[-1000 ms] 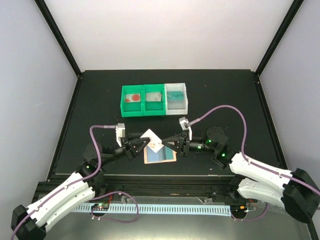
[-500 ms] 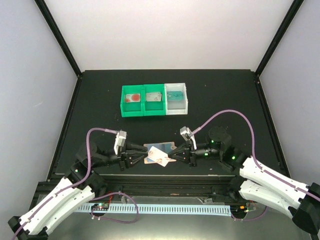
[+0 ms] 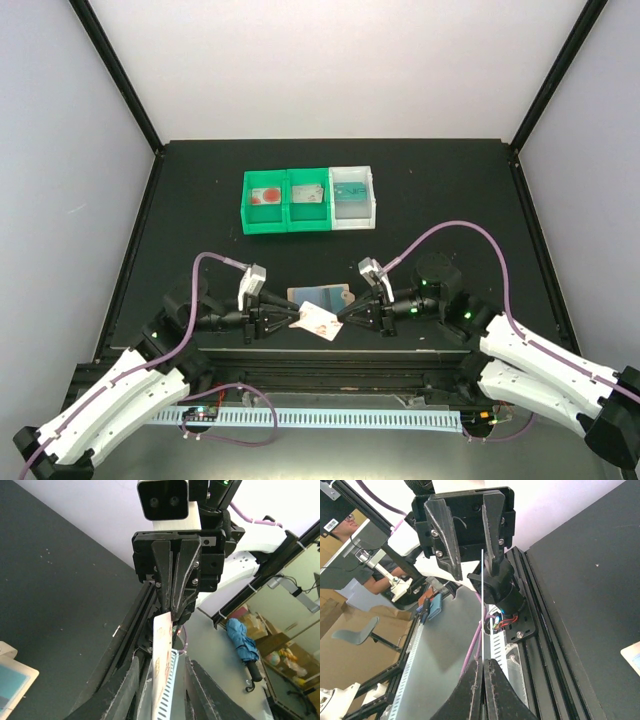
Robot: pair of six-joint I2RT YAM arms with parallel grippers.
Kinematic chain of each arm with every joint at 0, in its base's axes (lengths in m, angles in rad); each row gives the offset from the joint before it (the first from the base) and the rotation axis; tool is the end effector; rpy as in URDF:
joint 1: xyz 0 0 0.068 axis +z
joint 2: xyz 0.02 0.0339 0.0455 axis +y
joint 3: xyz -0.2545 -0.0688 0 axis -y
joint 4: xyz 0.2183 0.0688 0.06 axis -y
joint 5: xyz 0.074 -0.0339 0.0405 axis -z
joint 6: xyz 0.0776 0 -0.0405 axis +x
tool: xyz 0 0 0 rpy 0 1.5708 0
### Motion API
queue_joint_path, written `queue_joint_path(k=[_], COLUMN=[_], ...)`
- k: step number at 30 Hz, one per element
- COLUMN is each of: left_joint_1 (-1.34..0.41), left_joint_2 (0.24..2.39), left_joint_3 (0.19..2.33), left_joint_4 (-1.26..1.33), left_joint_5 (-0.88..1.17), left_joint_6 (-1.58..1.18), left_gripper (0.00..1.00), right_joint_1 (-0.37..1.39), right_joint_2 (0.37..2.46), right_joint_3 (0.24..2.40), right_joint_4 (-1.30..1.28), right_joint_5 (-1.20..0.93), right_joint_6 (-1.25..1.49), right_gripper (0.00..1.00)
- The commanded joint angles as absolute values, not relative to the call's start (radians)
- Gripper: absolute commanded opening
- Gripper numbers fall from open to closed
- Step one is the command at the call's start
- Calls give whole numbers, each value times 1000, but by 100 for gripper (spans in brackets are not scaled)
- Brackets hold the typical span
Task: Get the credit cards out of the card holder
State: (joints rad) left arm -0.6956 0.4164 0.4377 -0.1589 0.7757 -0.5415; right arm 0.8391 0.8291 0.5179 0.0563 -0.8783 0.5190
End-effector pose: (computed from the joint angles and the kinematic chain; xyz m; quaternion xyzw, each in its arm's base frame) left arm 0.0668 -0.1266 0.2633 0.3014 0.6768 -0.5849 0.3300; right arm 0.0851 0.1841 0.2603 -0.3708 0.6656 0.6094 0.2194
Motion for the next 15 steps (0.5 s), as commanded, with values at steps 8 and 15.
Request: queue_joint_path(k=[8, 15], left_joint_1=[-694, -694], left_joint_2=[435, 423], left_joint_3=[448, 454], left_joint_4=[-128, -130], left_joint_5=[829, 835], left_joint_6=[-529, -506], left_gripper=[2, 2], right_joint_1=[836, 835], right_joint_2=[793, 792], right_joint_3=[528, 523], right_joint_4=[54, 62], right_joint_5=[-880, -850], right_joint_6=[507, 530], right_gripper=[1, 4])
